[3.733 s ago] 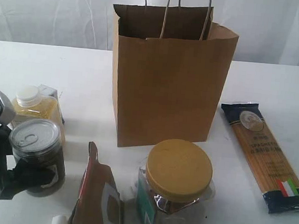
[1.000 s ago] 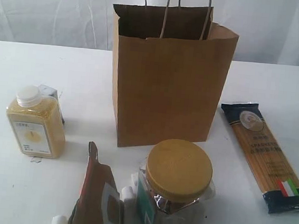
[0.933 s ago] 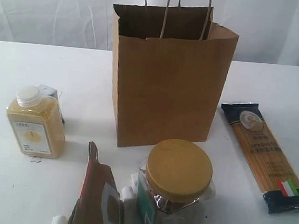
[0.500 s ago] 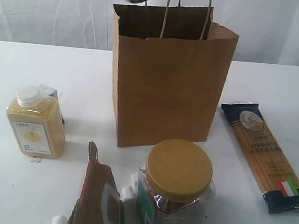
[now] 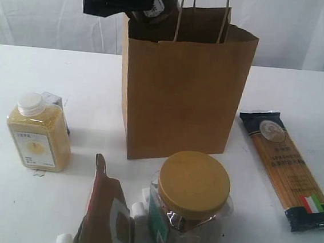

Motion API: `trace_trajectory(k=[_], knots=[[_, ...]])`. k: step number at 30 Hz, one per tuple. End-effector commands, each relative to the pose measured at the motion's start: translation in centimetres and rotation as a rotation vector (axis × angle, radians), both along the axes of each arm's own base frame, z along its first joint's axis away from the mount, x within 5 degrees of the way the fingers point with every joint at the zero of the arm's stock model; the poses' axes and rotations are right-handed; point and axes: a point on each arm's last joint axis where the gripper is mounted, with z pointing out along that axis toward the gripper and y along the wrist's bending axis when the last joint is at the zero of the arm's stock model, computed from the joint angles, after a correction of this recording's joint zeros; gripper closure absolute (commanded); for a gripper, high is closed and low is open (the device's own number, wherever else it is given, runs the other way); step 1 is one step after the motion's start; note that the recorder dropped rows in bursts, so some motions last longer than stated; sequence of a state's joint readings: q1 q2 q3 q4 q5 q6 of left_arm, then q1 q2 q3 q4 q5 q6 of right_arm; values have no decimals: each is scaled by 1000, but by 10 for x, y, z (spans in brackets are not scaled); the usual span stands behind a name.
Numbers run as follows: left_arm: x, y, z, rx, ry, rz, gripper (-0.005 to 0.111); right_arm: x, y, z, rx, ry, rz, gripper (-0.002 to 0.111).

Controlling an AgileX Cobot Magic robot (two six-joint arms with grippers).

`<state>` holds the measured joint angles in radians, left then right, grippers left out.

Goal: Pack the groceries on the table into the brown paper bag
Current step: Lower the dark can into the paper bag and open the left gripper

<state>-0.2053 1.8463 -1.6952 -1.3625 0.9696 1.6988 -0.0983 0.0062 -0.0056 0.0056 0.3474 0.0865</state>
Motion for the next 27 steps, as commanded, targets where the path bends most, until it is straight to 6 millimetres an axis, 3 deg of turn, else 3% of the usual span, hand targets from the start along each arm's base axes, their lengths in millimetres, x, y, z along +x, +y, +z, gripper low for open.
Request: trace_trajectory(k=[1,8,19,27], knots=[[-3,-5,-1,-64,-21,-104,107,0,0,-1,1,-4,-5,108],[9,-7,-17,-55,15,-80,107,0,0,-1,1,-4,-5,108],[11,-7,-16,-49,-14,-66,106,0,0,-1,1,-4,-5,108],[12,-7,-17,-52,12,-49,77,0,0,-1,1,-4,-5,108]])
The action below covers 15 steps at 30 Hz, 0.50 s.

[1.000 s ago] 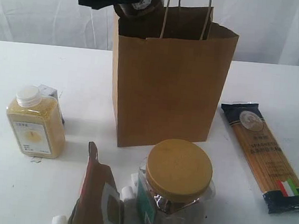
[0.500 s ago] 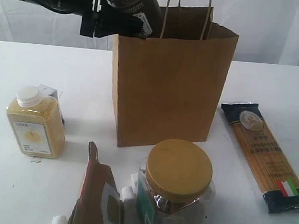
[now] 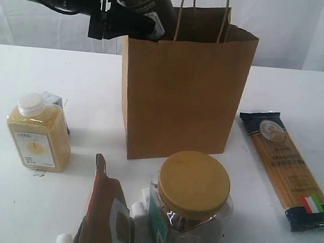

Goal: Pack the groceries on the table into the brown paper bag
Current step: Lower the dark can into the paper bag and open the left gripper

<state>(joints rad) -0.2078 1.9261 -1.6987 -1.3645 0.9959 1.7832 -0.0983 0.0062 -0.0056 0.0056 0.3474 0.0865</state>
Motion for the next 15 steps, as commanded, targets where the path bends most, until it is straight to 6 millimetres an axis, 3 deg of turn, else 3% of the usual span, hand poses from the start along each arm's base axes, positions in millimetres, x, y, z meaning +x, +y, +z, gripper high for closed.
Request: trace_trajectory(k=[1,5,9,15], knots=[[-4,-1,15,-79,25,-5,75,0,0,-1,1,-4,-5,108],[-4,-1,15,-83,56,0,60,0,0,-1,1,-4,-5,108],[-4,-1,10,-44,135,9,31,0,0,-1,1,-4,-5,108],[-7,1,2,33,274,14,29,0,0,-1,1,-4,-5,108]])
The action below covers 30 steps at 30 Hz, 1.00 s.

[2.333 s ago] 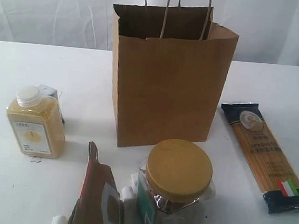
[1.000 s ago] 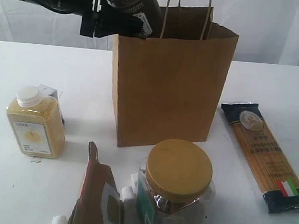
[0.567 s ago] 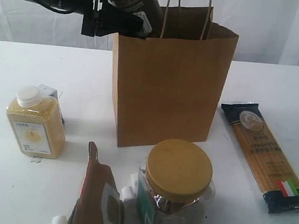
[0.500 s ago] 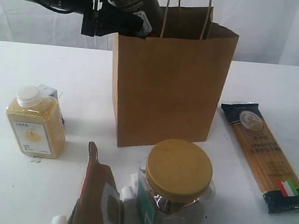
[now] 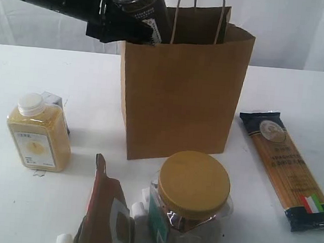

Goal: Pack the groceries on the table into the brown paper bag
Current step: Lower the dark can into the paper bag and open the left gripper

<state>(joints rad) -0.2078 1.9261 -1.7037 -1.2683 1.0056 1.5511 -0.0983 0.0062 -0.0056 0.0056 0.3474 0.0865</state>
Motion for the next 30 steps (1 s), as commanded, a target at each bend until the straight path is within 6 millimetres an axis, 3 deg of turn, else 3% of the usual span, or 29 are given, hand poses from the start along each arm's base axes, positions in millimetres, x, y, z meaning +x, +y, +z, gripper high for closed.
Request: trace_trajectory(k=[1,13,17,19,30], knots=[[-5,-1,9,-27,68,-11,29,0,0,-1,1,-4,-5,108],[-4,-3,23,-123,-5,-18,29,0,0,-1,1,-4,-5,108],[-3,-2,22,-107,-11,-5,7,0,0,-1,1,-4,-5,108],[-4,-2,21,-97,-12,-14,1,0,0,-1,1,-4,-5,108],[0,-1,16,-40,-11,23,1,0,0,-1,1,-4,-5,108]])
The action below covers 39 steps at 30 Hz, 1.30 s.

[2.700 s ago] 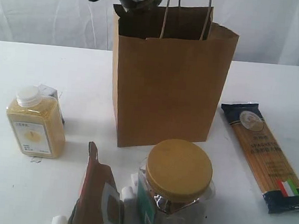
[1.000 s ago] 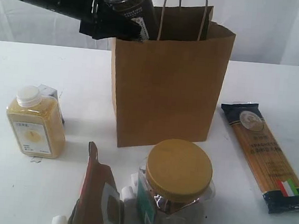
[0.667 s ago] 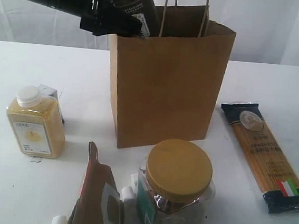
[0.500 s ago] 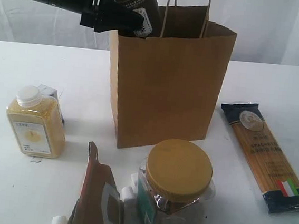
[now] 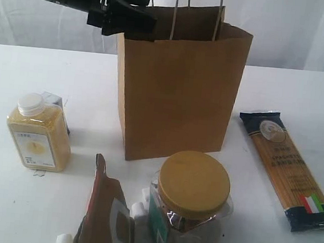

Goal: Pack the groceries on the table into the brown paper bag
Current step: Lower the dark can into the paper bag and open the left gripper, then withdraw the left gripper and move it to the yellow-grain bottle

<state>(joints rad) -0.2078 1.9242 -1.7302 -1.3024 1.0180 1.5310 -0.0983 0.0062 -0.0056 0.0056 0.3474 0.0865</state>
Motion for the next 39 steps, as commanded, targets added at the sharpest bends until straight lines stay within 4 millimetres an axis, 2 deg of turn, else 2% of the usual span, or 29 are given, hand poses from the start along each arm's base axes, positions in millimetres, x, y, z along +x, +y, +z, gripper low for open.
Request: trace_trajectory(k=[1,6,14,20,23,28,32,35,39], knots=[[0,0,5,3,-10,27,1,0,0,-1,1,-4,-5,108],[-5,1,13,-6,-24,18,1,0,0,-1,1,-4,-5,108],[-24,12,52,-20,-127,59,1,0,0,-1,1,-4,-5,108],[-38,37,76,29,-207,115,1,0,0,-1,1,-4,-5,108],[-46,53,82,78,-182,128,1,0,0,-1,1,-4,-5,108],[-67,81,88,198,-114,97,2,0,0,-1,1,-4,-5,108],[-79,98,87,363,-93,131,2,0,0,-1,1,-4,-5,108],[-81,109,80,520,-72,185,2,0,0,-1,1,-4,-5,108],[-79,121,61,660,77,283,2,0,0,-1,1,-4,-5,108]])
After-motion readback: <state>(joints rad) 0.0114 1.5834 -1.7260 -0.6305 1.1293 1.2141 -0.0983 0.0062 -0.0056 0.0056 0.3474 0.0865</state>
